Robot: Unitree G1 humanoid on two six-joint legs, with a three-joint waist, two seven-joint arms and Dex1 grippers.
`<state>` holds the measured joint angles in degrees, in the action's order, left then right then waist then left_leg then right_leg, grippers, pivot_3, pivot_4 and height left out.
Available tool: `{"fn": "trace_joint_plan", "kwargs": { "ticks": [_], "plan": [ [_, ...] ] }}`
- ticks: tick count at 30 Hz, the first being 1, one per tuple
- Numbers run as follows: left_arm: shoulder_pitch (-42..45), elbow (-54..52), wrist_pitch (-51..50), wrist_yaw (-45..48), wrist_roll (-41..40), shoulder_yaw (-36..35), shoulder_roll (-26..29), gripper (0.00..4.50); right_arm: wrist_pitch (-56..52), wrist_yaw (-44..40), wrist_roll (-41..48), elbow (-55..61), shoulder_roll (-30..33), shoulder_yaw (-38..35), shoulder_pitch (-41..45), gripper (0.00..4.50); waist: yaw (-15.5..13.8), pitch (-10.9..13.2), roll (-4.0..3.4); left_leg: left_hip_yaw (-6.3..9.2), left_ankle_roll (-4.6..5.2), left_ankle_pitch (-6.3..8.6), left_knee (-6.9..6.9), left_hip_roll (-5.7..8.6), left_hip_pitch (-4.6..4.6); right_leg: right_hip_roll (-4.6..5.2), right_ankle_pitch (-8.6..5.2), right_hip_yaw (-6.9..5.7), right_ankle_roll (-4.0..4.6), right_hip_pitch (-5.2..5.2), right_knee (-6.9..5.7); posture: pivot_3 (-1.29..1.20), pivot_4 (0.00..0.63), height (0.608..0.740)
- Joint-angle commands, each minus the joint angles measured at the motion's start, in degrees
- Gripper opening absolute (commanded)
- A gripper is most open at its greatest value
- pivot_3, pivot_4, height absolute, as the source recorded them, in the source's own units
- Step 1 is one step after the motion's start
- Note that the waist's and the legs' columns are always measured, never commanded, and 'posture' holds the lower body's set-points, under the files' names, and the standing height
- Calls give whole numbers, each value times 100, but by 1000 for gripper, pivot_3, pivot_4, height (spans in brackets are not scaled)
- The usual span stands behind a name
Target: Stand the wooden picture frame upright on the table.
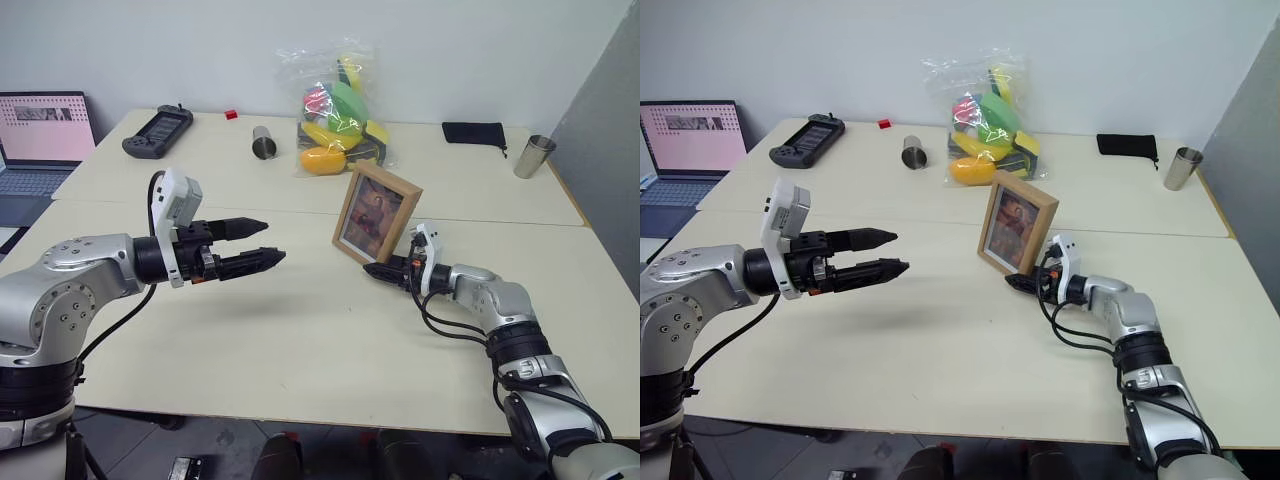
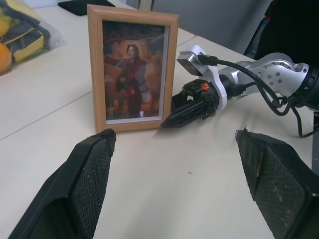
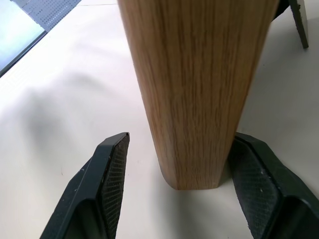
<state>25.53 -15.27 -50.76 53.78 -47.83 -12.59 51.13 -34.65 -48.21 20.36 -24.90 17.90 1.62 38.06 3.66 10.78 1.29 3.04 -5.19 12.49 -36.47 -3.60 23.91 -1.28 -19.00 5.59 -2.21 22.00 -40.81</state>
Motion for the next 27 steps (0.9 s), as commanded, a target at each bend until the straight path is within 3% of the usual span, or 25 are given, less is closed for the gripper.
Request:
{"fn": "trace_joint_plan", "kwargs": {
  "ticks": [1,6,10,17,27],
  "plan": [
    [115,-15,105,90,8,14,-16,4109,100,192,-77,643,305,-193,-233,3122,-33,1,-2,0,0,0,0,0,1,0,0,0,0,0,1,0,150,740],
    [221,129,209,157,114,154,-88,4109,149,282,-183,1500,680,-197,-664,3122,-42,2,-2,-1,0,0,5,2,6,2,-1,0,-1,4,5,0,150,740],
    [162,208,286,-84,210,228,-405,4109,337,1156,-291,2501,844,-816,-1317,3122,-47,3,-3,-2,0,0,11,2,7,1,-2,2,-1,8,4,0,150,740],
    [-343,53,413,-1257,512,95,-1336,4109,104,2508,-188,4036,180,-1471,-2500,3122,-25,2,-2,-5,-1,-1,23,0,6,1,-1,8,1,12,4,0,150,740],
    [-1076,-245,1288,-3419,1737,-77,-2573,4109,321,3847,-818,4983,-491,-1330,-3776,3122,-50,0,-2,-5,-2,-2,32,3,-1,5,-4,10,-5,11,2,0,150,740]
  ]
}}
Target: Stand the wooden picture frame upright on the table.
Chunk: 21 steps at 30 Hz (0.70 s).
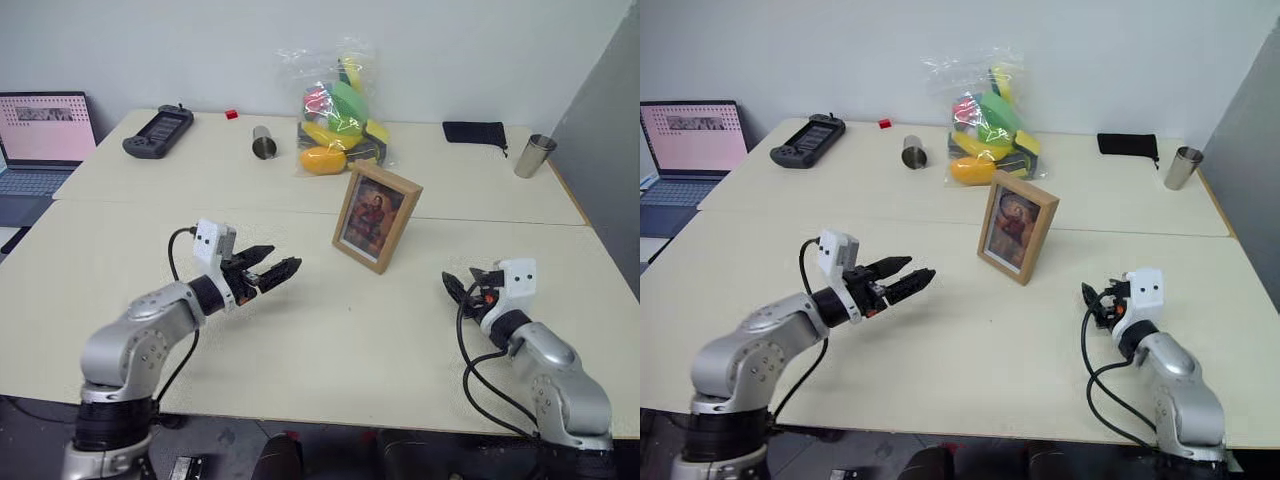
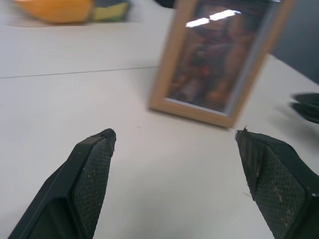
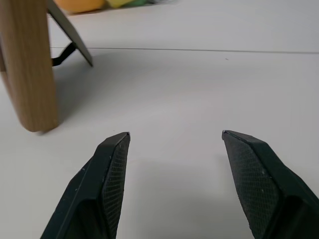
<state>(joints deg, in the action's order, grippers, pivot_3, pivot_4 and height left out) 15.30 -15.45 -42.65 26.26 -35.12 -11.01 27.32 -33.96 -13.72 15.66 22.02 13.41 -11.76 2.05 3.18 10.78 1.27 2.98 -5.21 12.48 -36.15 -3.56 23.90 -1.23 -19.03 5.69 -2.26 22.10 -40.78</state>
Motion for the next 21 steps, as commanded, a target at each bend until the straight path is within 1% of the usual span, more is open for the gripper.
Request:
{"fn": "trace_joint_plan", "kwargs": {
  "ticks": [1,3,6,10,14,18,21],
  "plan": [
    [-99,-240,555,-832,578,-243,-273,4109,192,540,-319,295,-175,-23,-210,3122,-3,-1,0,0,0,0,1,1,0,0,0,1,0,1,1,0,150,740],
    [-134,-265,475,-1049,590,-262,-424,4109,80,674,-236,284,-350,-28,-240,3122,5,-1,0,-2,0,0,3,0,-1,0,2,2,3,2,2,0,150,740],
    [-164,-329,227,-1018,382,-231,-513,4109,-2,684,-156,260,-440,-19,-206,3122,-4,-1,-1,-1,0,0,5,1,0,0,3,0,5,2,0,0,150,740],
    [-225,-331,238,-859,560,-52,-334,4109,-72,610,-89,222,-391,-58,-220,3122,-3,-1,-1,-2,0,0,5,2,-1,0,2,1,3,1,2,0,150,740],
    [-175,-361,42,-615,411,24,-194,4109,-143,569,-24,243,-295,-68,-236,3122,-1,-1,-1,-1,0,0,6,2,-1,0,2,0,3,1,2,0,150,740],
    [-211,-446,85,-330,487,201,-17,4109,-193,567,76,261,-297,-94,-249,3122,0,-1,-1,-1,0,0,6,2,-1,0,1,0,2,1,2,0,150,740],
    [-73,-334,54,-279,192,-19,-168,4109,-201,596,99,293,-318,-88,-267,3122,-1,-1,-1,-1,0,0,6,2,-1,0,1,0,1,1,1,0,150,740]
  ]
}}
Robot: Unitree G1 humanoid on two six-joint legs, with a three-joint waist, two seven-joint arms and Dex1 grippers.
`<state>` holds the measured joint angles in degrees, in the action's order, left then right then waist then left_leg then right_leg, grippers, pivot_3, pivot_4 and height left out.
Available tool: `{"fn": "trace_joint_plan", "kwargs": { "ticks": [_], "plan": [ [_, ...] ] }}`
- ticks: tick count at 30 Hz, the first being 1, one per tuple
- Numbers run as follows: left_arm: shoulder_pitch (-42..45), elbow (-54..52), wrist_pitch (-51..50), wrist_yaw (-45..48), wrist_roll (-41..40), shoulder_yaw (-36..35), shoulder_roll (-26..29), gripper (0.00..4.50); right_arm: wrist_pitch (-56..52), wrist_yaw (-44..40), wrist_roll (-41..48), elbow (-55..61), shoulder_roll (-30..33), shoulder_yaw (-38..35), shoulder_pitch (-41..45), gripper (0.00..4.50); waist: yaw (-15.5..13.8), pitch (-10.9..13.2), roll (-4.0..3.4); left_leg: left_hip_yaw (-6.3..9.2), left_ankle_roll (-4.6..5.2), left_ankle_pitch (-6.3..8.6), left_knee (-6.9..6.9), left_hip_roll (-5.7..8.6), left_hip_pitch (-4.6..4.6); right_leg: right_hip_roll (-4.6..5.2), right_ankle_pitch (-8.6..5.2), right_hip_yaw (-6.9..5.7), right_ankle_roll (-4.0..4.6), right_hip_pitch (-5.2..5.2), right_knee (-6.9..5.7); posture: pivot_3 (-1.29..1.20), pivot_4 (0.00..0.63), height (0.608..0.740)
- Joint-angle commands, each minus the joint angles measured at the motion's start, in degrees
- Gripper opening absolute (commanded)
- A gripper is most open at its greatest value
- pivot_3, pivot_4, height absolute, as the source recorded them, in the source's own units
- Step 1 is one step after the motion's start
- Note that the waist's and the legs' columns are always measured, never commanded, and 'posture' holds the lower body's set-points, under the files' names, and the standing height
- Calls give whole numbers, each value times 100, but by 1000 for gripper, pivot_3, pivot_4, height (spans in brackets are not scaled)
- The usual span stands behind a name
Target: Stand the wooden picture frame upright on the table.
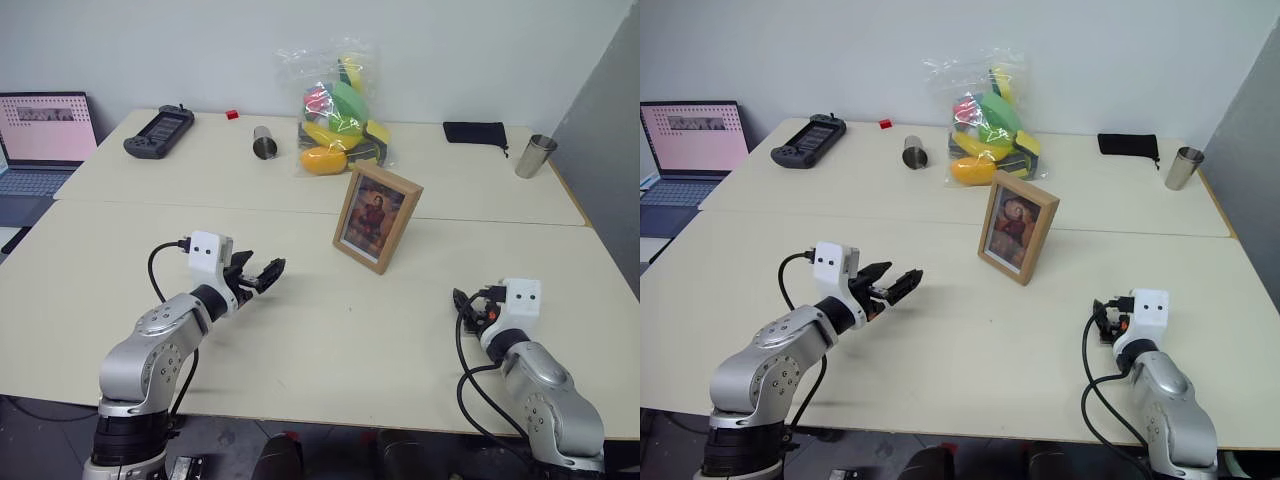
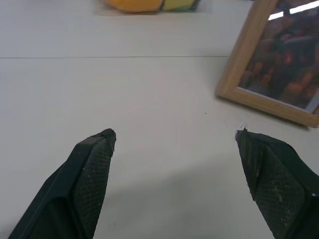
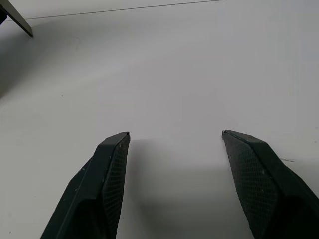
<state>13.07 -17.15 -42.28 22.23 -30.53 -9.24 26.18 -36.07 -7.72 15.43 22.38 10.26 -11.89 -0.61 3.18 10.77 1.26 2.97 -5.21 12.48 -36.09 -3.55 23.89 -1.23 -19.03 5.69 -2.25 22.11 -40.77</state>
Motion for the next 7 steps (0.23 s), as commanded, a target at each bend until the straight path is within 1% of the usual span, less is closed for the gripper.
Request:
{"fn": "trace_joint_plan", "kwargs": {
  "ticks": [1,7],
  "plan": [
    [157,-143,10,213,-318,-197,-29,4109,6,4,133,263,-8,-79,-5,3122,0,0,0,0,0,0,0,0,0,0,0,0,0,0,1,0,150,740],
    [145,-79,-172,386,-432,-147,123,4109,-46,67,306,284,-58,-168,-23,3122,4,0,0,0,0,0,0,0,0,0,-1,0,-2,0,0,0,150,740]
  ]
}}
